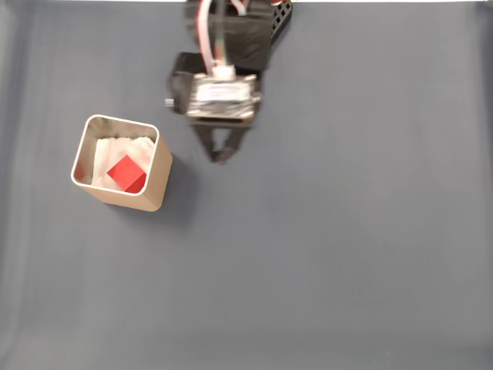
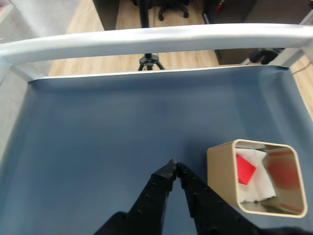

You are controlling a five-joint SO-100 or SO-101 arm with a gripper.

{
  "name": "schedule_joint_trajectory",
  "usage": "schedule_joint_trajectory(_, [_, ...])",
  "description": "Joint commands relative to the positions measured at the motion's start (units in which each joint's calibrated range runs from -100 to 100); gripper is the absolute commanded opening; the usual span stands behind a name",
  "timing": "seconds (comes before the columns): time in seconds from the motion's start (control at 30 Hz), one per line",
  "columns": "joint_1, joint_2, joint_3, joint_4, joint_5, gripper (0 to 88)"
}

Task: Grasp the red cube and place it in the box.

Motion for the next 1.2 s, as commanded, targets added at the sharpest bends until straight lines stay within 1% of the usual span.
schedule_joint_trajectory(0.0, [-2.12, -4.96, 3.59, -2.41, -0.59, 0.2])
schedule_joint_trajectory(0.37, [-4.82, -15.86, 23.28, -6.35, 0.0, 0.2])
schedule_joint_trajectory(0.57, [-5.1, -23.48, 34.49, -6.51, 0.59, 0.2])
schedule_joint_trajectory(0.87, [-4.32, -34.3, 48.26, -6.6, 0.73, 0.2])
schedule_joint_trajectory(1.17, [-1.34, -42.87, 59.56, -6.6, 1.17, 0.2])
